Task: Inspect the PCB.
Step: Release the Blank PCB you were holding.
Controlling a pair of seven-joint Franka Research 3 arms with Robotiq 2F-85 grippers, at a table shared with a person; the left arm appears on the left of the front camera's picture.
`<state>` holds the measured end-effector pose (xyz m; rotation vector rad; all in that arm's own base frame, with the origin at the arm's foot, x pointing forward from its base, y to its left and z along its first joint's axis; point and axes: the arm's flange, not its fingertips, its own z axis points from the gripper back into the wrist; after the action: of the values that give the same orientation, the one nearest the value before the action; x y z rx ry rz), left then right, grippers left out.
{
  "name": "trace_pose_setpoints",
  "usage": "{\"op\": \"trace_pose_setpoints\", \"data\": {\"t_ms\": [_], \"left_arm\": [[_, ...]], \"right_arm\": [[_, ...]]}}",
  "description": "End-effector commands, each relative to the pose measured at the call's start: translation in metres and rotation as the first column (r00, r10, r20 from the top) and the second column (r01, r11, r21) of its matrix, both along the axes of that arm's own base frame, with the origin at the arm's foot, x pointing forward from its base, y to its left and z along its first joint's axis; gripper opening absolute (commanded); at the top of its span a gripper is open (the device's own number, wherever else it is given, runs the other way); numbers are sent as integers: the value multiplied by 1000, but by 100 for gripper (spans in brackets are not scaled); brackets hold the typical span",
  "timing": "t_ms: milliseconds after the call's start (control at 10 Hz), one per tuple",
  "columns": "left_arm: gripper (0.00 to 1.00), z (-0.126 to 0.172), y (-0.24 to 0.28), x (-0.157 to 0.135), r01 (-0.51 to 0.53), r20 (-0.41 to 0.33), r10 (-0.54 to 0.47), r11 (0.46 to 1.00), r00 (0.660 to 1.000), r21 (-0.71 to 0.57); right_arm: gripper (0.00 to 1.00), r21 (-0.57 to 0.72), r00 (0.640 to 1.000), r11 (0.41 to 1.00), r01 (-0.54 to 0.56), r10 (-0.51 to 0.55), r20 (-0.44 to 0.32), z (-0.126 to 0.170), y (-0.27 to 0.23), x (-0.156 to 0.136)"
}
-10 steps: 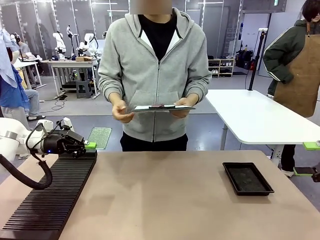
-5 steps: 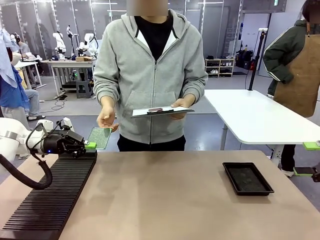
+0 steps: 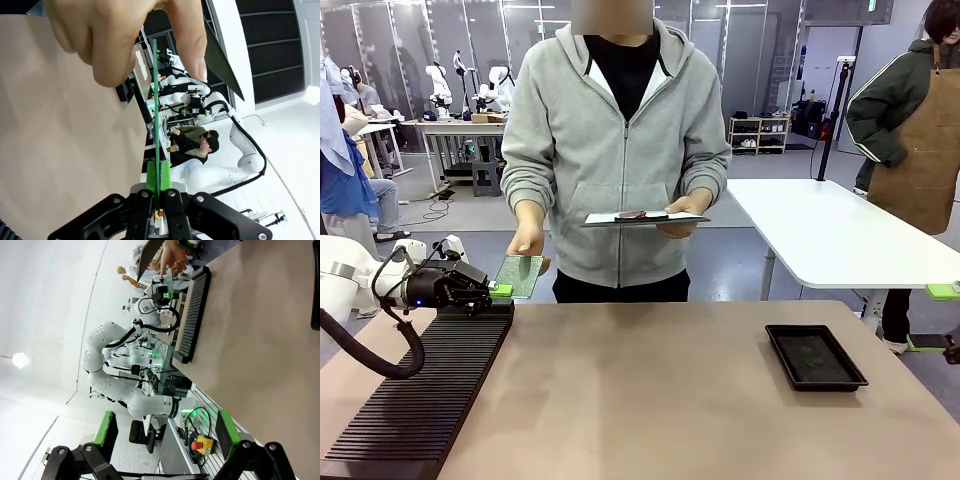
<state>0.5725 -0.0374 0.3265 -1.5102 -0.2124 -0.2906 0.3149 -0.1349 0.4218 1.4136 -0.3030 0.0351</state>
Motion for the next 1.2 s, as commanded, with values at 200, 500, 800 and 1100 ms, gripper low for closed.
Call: {"op": "trace_pose_setpoints", "data": {"t_ms": [200, 500, 800, 1100], "left_arm": [[3, 0, -2, -1, 5, -3, -5, 1000, 1000, 3], [3, 0, -2, -1, 5, -3, -5, 1000, 1000, 3], [3, 0, -2, -1, 5, -3, -5, 1000, 1000, 3], [3, 0, -2, -1, 5, -3, -5, 1000, 1000, 3]], "right_arm": [[100, 2, 1000, 1000, -5, 5, 4, 1, -1, -2], [100, 2, 1000, 1000, -5, 5, 4, 1, -1, -2], [100, 2, 1000, 1000, -5, 5, 4, 1, -1, -2], [100, 2, 1000, 1000, -5, 5, 4, 1, -1, -2]]}}
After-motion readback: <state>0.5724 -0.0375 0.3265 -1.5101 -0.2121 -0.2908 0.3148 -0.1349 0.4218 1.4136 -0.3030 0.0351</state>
